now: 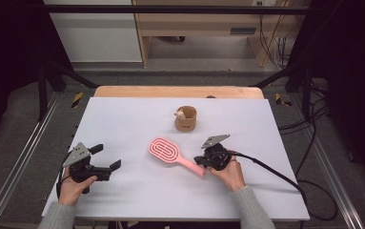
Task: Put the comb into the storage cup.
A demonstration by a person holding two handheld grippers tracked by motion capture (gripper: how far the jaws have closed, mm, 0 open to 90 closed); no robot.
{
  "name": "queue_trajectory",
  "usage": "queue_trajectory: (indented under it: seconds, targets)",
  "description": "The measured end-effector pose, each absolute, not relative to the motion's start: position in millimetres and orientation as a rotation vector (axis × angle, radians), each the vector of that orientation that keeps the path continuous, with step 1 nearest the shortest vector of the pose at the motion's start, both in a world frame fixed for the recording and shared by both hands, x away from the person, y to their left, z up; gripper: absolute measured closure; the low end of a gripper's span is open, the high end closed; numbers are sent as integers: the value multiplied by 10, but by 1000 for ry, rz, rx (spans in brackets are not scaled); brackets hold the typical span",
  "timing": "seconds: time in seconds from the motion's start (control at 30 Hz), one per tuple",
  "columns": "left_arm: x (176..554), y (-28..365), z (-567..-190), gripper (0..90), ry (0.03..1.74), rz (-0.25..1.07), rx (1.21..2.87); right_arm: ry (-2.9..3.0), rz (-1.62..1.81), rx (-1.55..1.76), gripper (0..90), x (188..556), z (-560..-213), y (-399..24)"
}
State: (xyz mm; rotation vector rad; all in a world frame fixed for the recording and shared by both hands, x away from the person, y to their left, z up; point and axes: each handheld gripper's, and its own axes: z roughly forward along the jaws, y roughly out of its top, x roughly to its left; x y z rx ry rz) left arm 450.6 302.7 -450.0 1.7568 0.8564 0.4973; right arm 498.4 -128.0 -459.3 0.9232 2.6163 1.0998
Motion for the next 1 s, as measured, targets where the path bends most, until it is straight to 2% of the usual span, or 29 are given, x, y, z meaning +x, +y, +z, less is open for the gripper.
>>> queue_trajectory:
  seconds: [0.8, 1.0]
  targets:
    - [4504, 3028, -4495, 0, 855, 498, 1756, 2641, 1110, 917, 894, 4915, -4625, -1239]
    - [4506, 3026, -4498, 0, 857, 499, 1757, 2577, 1135, 904, 720, 4913, -4531, -1287]
